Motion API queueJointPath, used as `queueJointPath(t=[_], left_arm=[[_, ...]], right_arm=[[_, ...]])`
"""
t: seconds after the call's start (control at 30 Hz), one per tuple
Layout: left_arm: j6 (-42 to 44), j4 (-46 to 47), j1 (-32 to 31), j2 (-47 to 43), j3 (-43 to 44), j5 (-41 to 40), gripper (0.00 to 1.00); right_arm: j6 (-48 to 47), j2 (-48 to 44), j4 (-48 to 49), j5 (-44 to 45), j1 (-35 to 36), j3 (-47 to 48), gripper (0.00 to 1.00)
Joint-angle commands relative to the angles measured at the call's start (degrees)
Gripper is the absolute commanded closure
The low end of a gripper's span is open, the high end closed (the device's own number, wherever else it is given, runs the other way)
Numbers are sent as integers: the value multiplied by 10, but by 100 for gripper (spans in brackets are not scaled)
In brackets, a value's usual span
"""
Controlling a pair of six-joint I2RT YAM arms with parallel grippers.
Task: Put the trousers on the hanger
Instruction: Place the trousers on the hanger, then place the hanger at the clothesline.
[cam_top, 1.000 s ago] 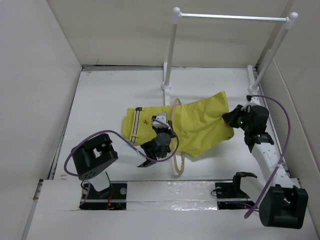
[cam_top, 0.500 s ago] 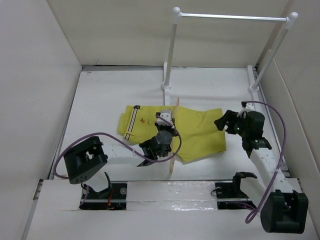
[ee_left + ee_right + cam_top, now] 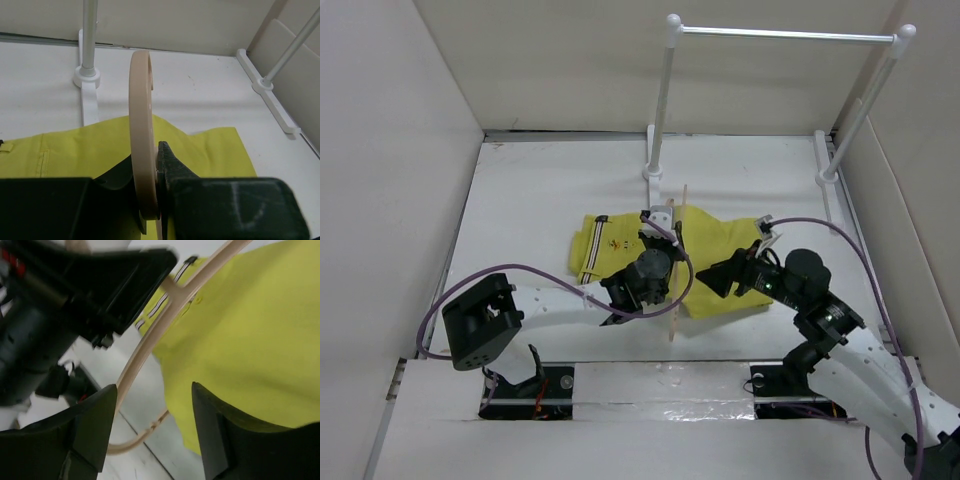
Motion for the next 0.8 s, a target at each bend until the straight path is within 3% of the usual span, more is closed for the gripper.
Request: queueJointPath(t=[0.0, 0.23, 0.33, 0.63, 0.73, 0.77], left_arm=[[-2, 68, -4, -19, 42, 10, 100], [-6, 78, -4, -22, 44, 16, 100], [-9, 83, -4, -25, 38, 15, 100], [-18, 83, -4, -63, 22, 31, 100], [-19, 77, -4, -73, 22, 32, 100], [-20, 78, -4, -76, 20, 34, 100]], right_arm=[[69, -2, 44, 54, 59, -1, 24], [116, 94, 183, 51, 139, -18, 23], [118, 131, 192, 73, 162, -9, 26], [135, 213, 252, 103, 168, -19, 38], [141, 253, 283, 92, 168, -10, 45], [142, 262, 291, 86, 174, -8, 53]])
